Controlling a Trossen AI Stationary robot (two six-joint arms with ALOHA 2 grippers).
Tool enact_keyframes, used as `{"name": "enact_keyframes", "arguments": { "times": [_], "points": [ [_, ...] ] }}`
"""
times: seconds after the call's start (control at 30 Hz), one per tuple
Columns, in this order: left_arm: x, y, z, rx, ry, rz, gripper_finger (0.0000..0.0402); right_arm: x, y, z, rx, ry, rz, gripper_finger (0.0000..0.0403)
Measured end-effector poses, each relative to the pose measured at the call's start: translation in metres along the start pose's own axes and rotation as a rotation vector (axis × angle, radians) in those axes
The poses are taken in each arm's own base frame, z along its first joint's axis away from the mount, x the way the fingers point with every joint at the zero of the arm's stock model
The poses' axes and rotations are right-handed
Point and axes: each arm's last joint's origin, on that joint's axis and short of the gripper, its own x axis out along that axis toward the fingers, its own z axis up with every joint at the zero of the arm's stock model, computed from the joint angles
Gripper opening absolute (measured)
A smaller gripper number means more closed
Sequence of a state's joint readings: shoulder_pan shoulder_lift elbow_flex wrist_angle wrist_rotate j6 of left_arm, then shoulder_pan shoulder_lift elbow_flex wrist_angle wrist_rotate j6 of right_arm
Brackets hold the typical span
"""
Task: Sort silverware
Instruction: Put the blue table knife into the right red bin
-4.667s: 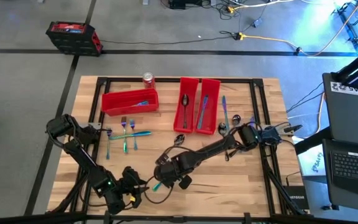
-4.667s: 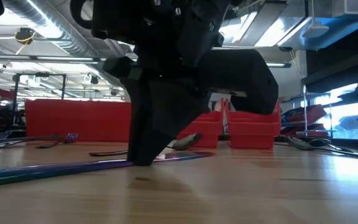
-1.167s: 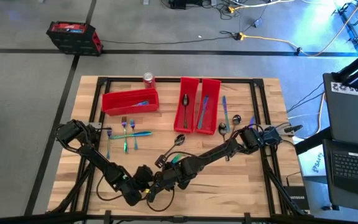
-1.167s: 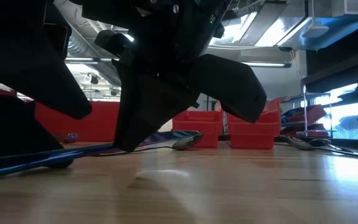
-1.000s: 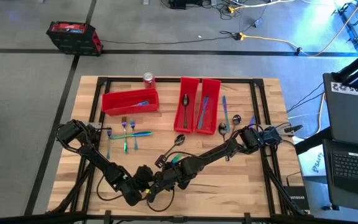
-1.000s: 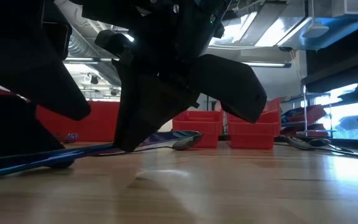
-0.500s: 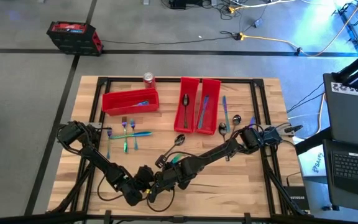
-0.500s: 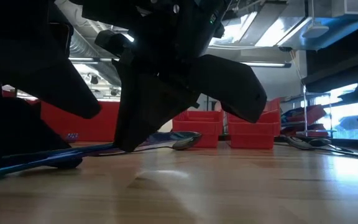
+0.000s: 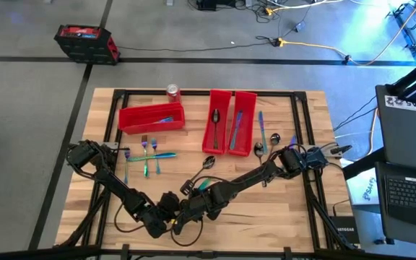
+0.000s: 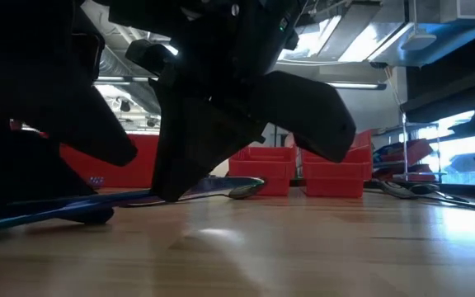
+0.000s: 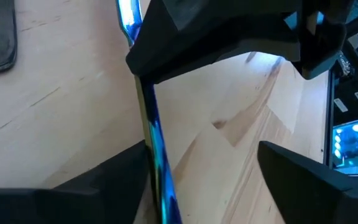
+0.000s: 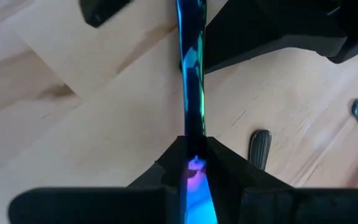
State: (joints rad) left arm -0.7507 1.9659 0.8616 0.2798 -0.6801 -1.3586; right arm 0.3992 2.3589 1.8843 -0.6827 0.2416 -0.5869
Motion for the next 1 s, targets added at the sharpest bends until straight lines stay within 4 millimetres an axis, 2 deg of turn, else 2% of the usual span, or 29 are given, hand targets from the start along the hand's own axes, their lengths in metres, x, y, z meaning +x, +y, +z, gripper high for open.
{"name": "enact_keyframes", "arguments": {
  "times": [0.2, 0.67, 1.0],
  "points": [
    [0.0000, 0.0003, -0.0002, 0.012, 0.007, 0.002, 0.0184, -0.0001, 0.0002, 0.0003, -0.002, -0.002, 0.002, 0.0033],
    [0.0000, 0.0011, -0.0005, 0.037, 0.006, 0.010, 0.0018, -0.0039, 0.0023, 0.0005, -0.010, 0.000, 0.022, 0.0033],
    [0.0000, 0.0021, -0.0006, 0.045, 0.004, 0.016, 0.0002, -0.0030, 0.0030, 0.0009, -0.009, -0.011, 0.038, 0.0033]
  ]
}}
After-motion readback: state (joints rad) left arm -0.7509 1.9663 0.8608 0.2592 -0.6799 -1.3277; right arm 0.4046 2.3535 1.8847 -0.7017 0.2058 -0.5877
